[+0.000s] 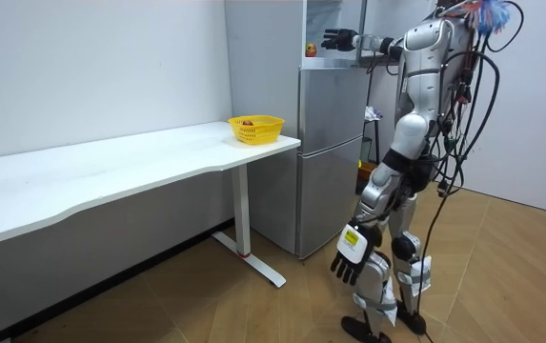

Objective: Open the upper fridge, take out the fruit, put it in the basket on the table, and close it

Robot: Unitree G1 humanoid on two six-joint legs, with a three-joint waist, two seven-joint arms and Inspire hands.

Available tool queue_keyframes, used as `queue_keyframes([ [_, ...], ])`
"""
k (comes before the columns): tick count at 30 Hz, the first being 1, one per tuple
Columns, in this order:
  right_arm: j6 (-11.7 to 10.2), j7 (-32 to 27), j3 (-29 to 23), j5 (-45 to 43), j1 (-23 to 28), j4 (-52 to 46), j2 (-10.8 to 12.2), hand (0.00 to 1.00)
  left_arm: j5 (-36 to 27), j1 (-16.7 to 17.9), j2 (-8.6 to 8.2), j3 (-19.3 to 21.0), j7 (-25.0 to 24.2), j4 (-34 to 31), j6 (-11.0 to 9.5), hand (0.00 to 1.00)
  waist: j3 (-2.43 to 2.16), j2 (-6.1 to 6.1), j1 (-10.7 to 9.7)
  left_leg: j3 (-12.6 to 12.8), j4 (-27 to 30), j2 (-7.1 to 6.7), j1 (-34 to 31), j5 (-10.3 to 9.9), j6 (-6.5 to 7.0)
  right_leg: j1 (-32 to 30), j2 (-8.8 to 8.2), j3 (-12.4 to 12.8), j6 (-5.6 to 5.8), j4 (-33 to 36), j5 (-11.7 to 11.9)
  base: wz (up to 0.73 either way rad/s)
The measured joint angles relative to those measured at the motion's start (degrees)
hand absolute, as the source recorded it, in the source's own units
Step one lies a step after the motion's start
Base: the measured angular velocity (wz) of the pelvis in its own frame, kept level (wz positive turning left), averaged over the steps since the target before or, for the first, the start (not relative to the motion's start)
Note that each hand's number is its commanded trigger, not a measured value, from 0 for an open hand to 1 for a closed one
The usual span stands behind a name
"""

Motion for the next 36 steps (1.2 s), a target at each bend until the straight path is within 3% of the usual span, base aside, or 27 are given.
queue_keyframes([
  [14,0.03,-4.26,0.75,-0.85,0.15,-6.85,-0.07,0.00,0.00,3.66,-0.02,0.04,2.25,-0.60,-0.18,0.00,-0.56,-0.51,0.83,-0.14,0.47,0.06,-0.83,0.01,-0.02,-0.68,0.03,-0.77,0.00,0.03,0.00,0.00],
  [25,-0.04,-5.34,6.92,-1.38,0.27,-6.90,0.02,0.00,-0.78,3.65,0.46,-0.93,2.01,-0.73,-0.69,0.00,0.16,-1.53,3.52,-0.96,1.65,0.17,-3.48,0.03,-0.10,-1.86,0.14,-2.85,-0.01,0.07,0.00,0.05],
  [28,-0.07,-5.59,10.21,-1.42,0.32,-6.88,0.18,0.00,-1.71,3.25,0.90,-2.87,2.06,-0.64,-0.69,0.00,0.24,-1.47,4.43,-1.09,1.89,0.11,-3.85,0.03,-0.09,-2.11,0.09,-3.16,-0.01,0.07,0.00,0.04],
  [36,-0.87,-7.48,11.42,-1.72,0.51,-6.88,0.17,0.00,-1.78,2.12,1.52,-5.53,2.42,0.03,-0.73,0.00,0.95,-0.56,5.28,-2.17,2.56,-0.16,-4.40,0.03,-0.09,-2.00,0.14,-3.33,0.00,0.11,0.00,0.07],
])
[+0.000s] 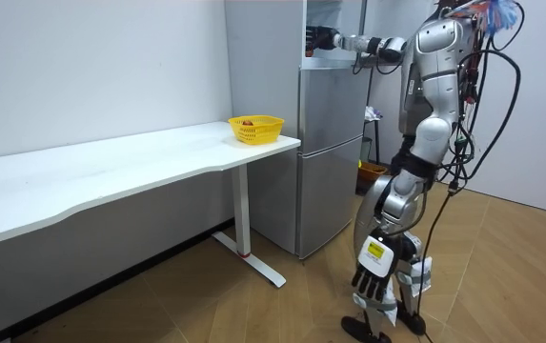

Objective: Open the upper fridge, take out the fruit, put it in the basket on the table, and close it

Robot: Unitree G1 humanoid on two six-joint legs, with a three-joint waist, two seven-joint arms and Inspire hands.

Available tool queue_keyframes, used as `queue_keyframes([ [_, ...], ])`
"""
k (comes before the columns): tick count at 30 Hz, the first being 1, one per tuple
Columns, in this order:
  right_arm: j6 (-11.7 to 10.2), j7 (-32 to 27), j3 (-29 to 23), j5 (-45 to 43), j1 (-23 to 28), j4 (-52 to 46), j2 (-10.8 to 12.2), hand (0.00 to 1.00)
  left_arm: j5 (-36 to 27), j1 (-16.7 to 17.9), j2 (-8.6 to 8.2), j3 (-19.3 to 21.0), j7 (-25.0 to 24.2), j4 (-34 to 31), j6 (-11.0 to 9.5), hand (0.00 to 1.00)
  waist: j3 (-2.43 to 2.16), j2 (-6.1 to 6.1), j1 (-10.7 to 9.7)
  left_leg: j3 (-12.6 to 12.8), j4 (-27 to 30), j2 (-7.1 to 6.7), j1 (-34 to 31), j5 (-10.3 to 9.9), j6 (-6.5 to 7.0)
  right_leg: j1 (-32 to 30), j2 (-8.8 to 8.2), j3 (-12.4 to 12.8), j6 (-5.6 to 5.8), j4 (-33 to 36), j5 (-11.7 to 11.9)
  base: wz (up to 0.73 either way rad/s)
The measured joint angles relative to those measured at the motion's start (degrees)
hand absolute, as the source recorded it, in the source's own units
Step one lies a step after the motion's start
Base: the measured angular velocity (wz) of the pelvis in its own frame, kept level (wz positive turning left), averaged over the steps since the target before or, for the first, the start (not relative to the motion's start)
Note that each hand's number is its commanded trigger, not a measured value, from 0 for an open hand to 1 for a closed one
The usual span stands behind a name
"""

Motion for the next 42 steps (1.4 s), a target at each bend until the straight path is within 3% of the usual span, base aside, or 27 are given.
queue_keyframes([
  [5,-0.16,0.02,-0.09,0.31,0.81,0.43,0.00,0.00,-0.01,-0.13,0.01,-0.24,-0.17,0.40,-0.03,0.00,0.10,0.45,0.09,-0.15,0.82,-0.03,-2.30,0.00,0.01,-1.95,0.03,-0.33,0.00,0.10,0.00,0.02],
  [7,-1.99,-0.03,-0.24,0.43,0.80,1.58,-0.01,0.00,-0.16,-0.05,0.27,-0.32,-0.18,0.38,-0.04,0.00,0.08,0.52,0.46,0.12,0.93,0.10,-2.90,0.01,0.02,-2.66,0.03,-0.50,-0.01,0.22,0.00,-0.06],
  [11,-3.11,-0.38,-0.20,0.39,0.82,3.01,-0.01,0.00,-1.16,-0.03,0.68,-1.28,-0.12,-0.12,-0.25,0.00,0.15,0.61,1.24,0.25,0.99,0.40,-3.02,0.01,0.01,-3.20,0.03,-0.71,-0.01,1.09,0.01,-0.03],
  [16,-6.38,-0.33,-0.23,0.39,0.81,5.66,-0.24,0.00,-1.20,0.04,0.73,-1.31,-0.08,-1.18,-1.68,0.00,0.31,0.90,2.02,0.15,2.34,0.67,-4.77,0.00,0.01,-4.21,0.25,-0.85,-0.31,1.11,0.18,0.00],
  [20,-7.43,-0.26,-0.73,0.07,0.81,7.35,-0.37,0.00,-1.20,0.02,0.96,-1.15,-0.09,-1.33,-2.05,0.00,0.30,1.15,2.73,0.14,2.31,0.86,-5.52,0.00,0.01,-4.91,0.44,-0.84,-0.68,1.10,0.41,0.00],
  [22,-8.19,0.10,-0.80,-0.48,0.83,8.41,-0.37,1.00,-1.22,0.15,1.02,-1.17,-0.13,-1.23,-1.97,0.00,0.20,1.36,2.82,0.08,2.60,0.89,-5.72,0.00,0.01,-4.90,0.53,-0.84,-0.80,1.06,0.47,0.00],
  [29,-8.42,1.48,-0.82,-3.10,0.92,8.89,-0.37,1.00,-2.22,0.24,0.97,-1.24,-0.27,-0.64,-1.09,0.00,0.17,1.89,3.07,0.12,2.71,1.35,-5.62,0.02,0.02,-5.09,0.64,0.21,-0.88,1.05,0.52,0.00],
  [34,-8.41,3.08,-0.93,-6.33,0.90,8.78,-0.37,1.00,-4.70,0.31,0.98,-1.43,-0.52,-0.37,-1.01,0.00,-0.10,2.52,3.13,0.12,2.65,1.35,-5.64,0.02,0.02,-5.16,0.64,0.30,-0.90,1.06,0.54,0.00],
  [42,-8.28,3.02,-0.82,-6.20,0.91,8.76,-0.37,1.00,-4.99,0.55,0.99,-1.88,-0.23,-0.28,-0.68,0.00,-0.39,2.18,3.74,-0.14,2.10,0.91,-5.57,0.41,-0.12,-5.04,0.68,0.28,-0.97,1.03,0.58,0.00],
])
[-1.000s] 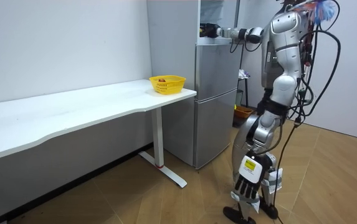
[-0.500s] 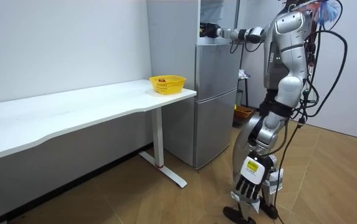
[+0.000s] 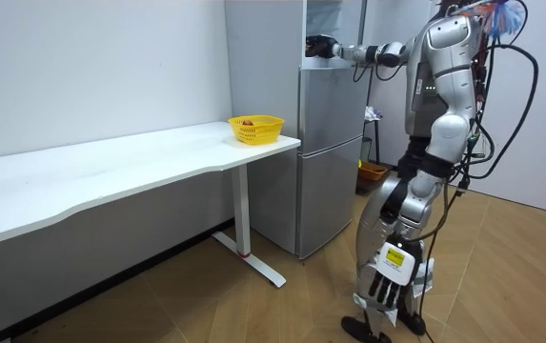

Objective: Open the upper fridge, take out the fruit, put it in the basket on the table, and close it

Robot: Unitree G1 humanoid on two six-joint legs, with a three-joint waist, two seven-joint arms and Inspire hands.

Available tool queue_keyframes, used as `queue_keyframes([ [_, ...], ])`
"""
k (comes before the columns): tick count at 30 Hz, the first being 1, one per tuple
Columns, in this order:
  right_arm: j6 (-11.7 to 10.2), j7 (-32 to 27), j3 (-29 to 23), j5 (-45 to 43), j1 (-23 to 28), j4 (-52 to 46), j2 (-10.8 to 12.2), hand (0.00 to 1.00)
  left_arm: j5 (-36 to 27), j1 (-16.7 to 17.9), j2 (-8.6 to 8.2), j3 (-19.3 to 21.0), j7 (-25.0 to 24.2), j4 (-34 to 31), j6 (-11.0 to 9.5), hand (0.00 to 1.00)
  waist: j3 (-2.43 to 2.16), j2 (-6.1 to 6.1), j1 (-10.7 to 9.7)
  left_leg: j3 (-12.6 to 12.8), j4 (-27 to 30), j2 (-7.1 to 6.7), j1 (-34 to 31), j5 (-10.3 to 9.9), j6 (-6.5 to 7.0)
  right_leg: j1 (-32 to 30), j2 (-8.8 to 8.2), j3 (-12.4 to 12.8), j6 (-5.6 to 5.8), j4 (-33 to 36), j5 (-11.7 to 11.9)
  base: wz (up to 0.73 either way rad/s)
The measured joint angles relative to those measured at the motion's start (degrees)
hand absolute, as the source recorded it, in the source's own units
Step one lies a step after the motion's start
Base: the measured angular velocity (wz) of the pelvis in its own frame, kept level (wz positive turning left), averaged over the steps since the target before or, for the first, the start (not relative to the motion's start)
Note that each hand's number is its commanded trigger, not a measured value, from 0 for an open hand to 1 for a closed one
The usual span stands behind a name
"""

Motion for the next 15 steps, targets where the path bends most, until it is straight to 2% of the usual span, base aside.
queue_keyframes([
  [9,-0.17,-0.49,0.07,1.18,0.00,-0.08,0.00,1.00,-0.01,0.08,0.00,0.03,0.09,-0.40,-1.03,0.00,0.10,-0.57,0.22,0.26,-1.84,-0.12,1.06,0.96,-0.20,0.10,-0.16,-0.03,-0.08,-0.09,0.05,0.00],
  [13,-0.20,-0.45,0.07,3.08,0.00,-0.26,0.00,1.00,-0.54,0.06,-0.05,0.10,0.11,-0.25,-1.68,0.00,0.49,-0.62,0.25,0.28,-2.81,-0.22,1.84,1.31,-0.24,0.06,-0.29,0.04,-0.09,-0.11,0.05,0.00],
  [15,-0.16,-0.37,-0.02,3.91,0.00,-0.92,0.00,1.00,-0.60,-0.05,-0.28,0.35,0.19,0.06,-1.68,0.00,0.49,-0.61,0.05,0.25,-3.05,-0.24,1.92,1.36,-0.26,0.02,-0.31,0.22,-0.09,-0.16,0.05,-0.02],
])
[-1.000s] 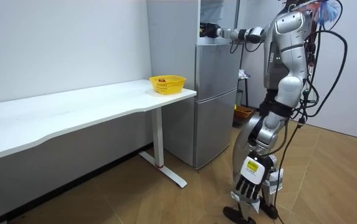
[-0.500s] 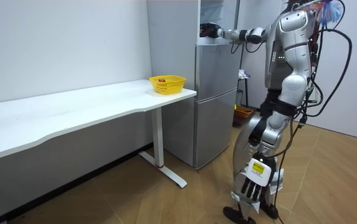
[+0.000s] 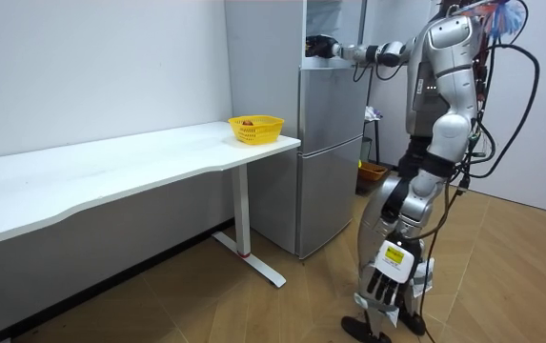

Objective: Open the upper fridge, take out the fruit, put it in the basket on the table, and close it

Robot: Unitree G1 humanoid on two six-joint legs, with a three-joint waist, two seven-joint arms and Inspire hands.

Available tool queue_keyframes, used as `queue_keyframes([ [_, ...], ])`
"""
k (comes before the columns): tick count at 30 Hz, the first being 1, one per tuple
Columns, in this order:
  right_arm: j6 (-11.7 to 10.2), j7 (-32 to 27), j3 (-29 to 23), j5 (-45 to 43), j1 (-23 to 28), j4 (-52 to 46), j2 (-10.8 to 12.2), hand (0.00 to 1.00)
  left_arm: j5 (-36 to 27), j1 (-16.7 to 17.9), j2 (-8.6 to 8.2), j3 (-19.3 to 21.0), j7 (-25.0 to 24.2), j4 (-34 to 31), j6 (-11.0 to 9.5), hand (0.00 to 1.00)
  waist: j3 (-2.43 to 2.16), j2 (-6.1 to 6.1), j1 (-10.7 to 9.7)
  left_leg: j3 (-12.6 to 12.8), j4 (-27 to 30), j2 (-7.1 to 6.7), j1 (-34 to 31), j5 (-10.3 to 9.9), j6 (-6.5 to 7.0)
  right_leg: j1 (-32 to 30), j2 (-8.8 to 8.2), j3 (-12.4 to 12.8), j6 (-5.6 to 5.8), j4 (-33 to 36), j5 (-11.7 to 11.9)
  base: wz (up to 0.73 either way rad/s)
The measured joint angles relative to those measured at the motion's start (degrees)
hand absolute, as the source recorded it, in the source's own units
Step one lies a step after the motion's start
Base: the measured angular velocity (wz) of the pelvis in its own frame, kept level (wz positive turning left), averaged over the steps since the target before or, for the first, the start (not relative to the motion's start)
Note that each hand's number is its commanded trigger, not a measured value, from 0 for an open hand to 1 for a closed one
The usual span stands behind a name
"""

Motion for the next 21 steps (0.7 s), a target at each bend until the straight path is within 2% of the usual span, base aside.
queue_keyframes([
  [4,0.57,0.42,-0.52,2.69,0.07,-3.48,0.01,1.00,0.04,-0.01,-0.48,0.65,0.01,0.21,0.02,0.00,0.04,0.34,-1.05,0.19,0.15,-0.08,0.02,0.01,0.01,0.32,-0.03,-0.04,-0.01,-0.06,0.01,0.00],
  [8,1.32,-0.22,-1.13,3.02,1.78,-8.12,0.01,1.00,0.02,-0.02,-0.63,1.58,0.47,-0.03,0.05,0.00,-0.18,0.98,-2.05,0.70,0.00,-0.03,0.51,0.04,0.06,0.44,-0.14,-0.03,-0.01,-0.12,0.01,-0.03],
  [11,1.25,-0.72,-5.39,3.00,7.65,-16.09,0.47,1.00,0.07,-0.04,-1.29,2.56,1.91,-0.34,-0.06,0.00,-0.16,1.74,-2.67,0.89,-0.07,-0.10,1.77,-0.23,0.24,1.92,-0.15,0.96,0.01,-1.18,0.02,0.02],
  [13,1.25,-0.81,-6.67,2.63,10.74,-20.97,0.85,1.00,0.11,-0.18,-2.00,3.91,2.66,-0.34,-0.07,0.00,-0.47,2.65,-3.02,1.53,-0.61,-0.14,2.64,-0.32,0.29,2.57,-0.32,1.41,0.01,-1.17,0.01,-0.14],
  [14,1.32,-0.95,-7.08,2.36,11.44,-21.93,0.96,1.00,0.11,-0.24,-2.13,4.35,2.81,-0.34,-0.09,0.00,-0.45,2.79,-3.20,1.64,-0.77,-0.17,2.91,-0.31,0.29,2.76,-0.37,1.43,0.02,-1.21,0.01,-0.11],
  [16,1.34,-3.09,-9.12,-0.44,16.46,-27.52,1.86,1.00,0.05,0.00,-2.24,4.72,3.82,-0.35,-0.62,0.00,-0.54,2.92,-3.63,1.95,-1.50,-0.14,4.18,-0.30,0.30,3.24,-0.42,2.12,0.05,-1.22,-0.01,-0.10],
  [17,1.39,-3.46,-9.23,-1.28,17.21,-28.53,2.13,1.00,0.04,0.01,-2.33,4.79,3.81,-0.34,-0.66,0.00,-0.57,2.97,-4.02,2.03,-1.51,-0.15,4.26,-0.30,0.30,3.38,-0.40,2.41,0.05,-1.23,-0.01,-0.08],
  [19,1.38,-4.62,-11.95,-3.24,21.07,-34.14,4.53,1.00,0.04,-0.39,-2.80,4.84,3.77,-0.14,-0.99,0.00,-0.60,3.16,-5.35,2.46,-1.51,-0.16,4.39,-0.30,0.30,3.77,-0.33,3.39,0.05,-1.85,-0.01,-0.09],
  [21,1.35,-5.92,-13.06,-3.67,23.94,-39.25,6.53,1.00,0.05,-0.66,-3.02,4.84,3.76,0.01,-1.44,0.00,-0.58,3.44,-5.65,3.26,-1.90,-0.12,4.97,-0.31,0.30,3.84,-0.21,4.84,0.04,-1.91,-0.01,-0.24],
])
